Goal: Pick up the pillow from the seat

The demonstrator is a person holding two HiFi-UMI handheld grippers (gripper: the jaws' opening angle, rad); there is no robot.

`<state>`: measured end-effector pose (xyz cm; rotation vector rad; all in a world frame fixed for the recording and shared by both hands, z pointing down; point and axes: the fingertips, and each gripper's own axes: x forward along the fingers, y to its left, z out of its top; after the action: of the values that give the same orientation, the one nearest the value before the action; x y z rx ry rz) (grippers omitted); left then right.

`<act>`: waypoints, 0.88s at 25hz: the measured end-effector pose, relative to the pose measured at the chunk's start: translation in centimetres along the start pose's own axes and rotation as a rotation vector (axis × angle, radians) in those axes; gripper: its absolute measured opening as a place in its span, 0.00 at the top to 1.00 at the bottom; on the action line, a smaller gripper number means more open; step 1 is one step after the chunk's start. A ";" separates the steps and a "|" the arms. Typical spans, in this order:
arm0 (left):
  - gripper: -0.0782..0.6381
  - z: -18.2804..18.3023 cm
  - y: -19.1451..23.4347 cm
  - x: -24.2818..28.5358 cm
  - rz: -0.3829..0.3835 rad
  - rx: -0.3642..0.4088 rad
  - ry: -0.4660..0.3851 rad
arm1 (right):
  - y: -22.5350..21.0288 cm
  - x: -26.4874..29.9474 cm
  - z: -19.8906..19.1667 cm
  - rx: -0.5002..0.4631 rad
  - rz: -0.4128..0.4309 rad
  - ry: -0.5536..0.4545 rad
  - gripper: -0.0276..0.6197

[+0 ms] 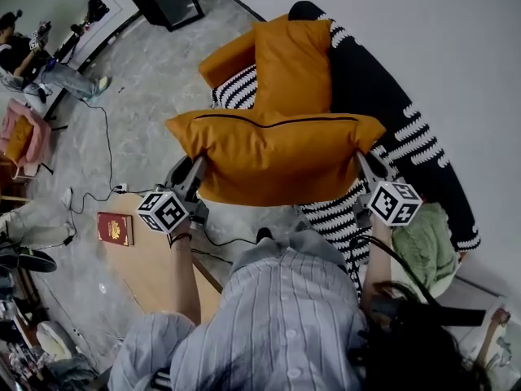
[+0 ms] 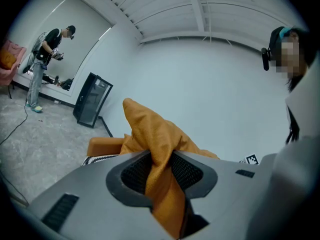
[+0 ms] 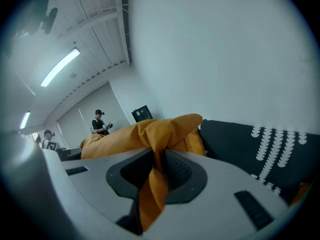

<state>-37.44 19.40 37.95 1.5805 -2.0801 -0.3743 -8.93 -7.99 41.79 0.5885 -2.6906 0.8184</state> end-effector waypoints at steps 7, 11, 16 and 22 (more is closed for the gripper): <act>0.70 -0.6 2.0 -3.7 -0.029 -0.002 0.003 | 3.4 -1.3 -3.1 0.005 -0.038 -0.011 0.84; 0.70 -0.4 3.2 -6.2 -0.062 -0.006 0.011 | 6.2 -2.8 -4.7 0.004 -0.070 -0.023 0.84; 0.70 -1.1 3.6 -9.1 -0.108 0.005 0.021 | 8.6 -5.3 -7.0 0.013 -0.093 -0.043 0.84; 0.70 -1.9 3.7 -10.4 -0.128 0.003 0.029 | 9.7 -7.3 -8.6 0.019 -0.127 -0.052 0.84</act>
<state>-37.31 30.52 39.15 1.7162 -1.9642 -0.3913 -5.70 6.55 41.54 0.7859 -2.6620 0.8063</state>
